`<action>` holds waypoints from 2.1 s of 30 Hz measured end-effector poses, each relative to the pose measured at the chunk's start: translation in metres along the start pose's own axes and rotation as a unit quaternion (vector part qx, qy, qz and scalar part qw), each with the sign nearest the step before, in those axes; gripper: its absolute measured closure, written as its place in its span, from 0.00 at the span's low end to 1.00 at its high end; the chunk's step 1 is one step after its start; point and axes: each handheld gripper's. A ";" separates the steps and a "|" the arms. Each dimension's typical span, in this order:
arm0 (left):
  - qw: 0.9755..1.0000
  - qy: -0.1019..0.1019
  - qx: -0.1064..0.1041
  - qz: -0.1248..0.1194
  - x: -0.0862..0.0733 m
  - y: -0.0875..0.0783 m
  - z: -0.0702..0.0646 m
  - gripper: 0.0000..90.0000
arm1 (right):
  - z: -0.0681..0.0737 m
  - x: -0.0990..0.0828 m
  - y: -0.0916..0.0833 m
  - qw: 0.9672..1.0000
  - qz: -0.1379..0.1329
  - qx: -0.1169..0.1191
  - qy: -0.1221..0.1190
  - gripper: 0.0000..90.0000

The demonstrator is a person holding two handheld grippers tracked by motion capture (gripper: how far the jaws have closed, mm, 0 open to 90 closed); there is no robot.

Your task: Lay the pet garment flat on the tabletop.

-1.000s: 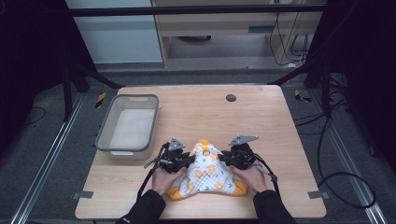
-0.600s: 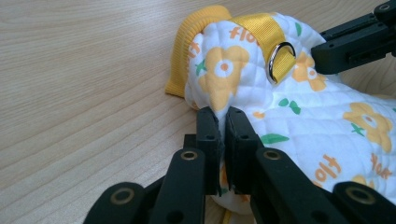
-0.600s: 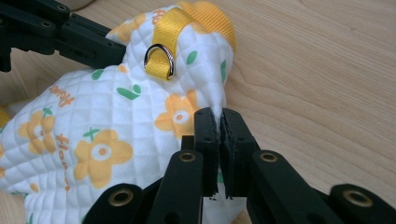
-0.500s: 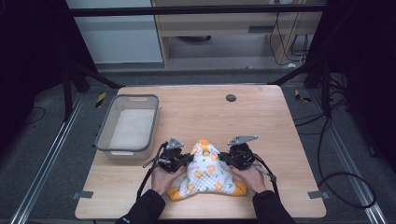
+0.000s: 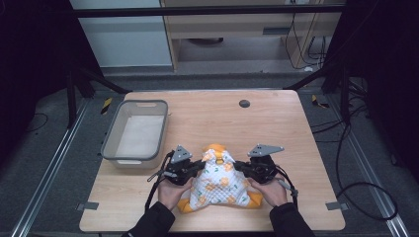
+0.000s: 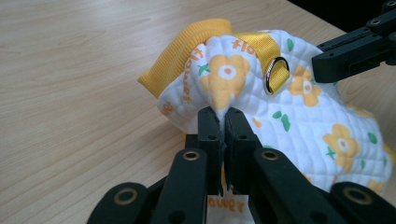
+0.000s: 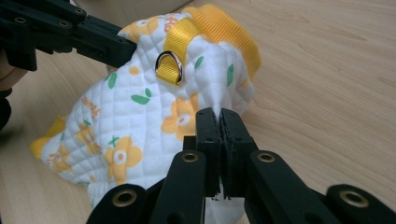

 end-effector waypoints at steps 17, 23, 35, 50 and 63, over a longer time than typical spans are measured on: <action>0.996 0.016 0.026 -0.081 0.060 -0.019 -0.003 0.96 | 0.002 0.044 -0.026 0.996 -0.082 -0.032 -0.013 0.97; 0.991 -0.067 0.083 -0.084 0.072 0.034 0.032 0.69 | -0.039 0.059 0.026 0.980 -0.099 -0.168 0.027 0.88; 0.990 -0.033 0.120 -0.068 0.056 -0.001 0.048 0.43 | -0.054 0.039 -0.004 0.978 -0.087 -0.191 0.003 0.64; 0.992 0.017 0.122 -0.013 -0.002 -0.039 0.052 0.38 | -0.044 -0.009 -0.051 0.988 -0.068 -0.137 -0.010 0.50; 0.994 0.011 0.108 0.027 -0.026 -0.009 0.048 0.41 | -0.048 -0.041 -0.018 0.992 -0.013 -0.124 -0.009 0.47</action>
Point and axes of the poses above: each handheld gripper's, and its own axes: y roughly forward along the jaws, x roughly out of its top, z roughly to its left, and after that the axes turned 4 degrees about x, right-handed
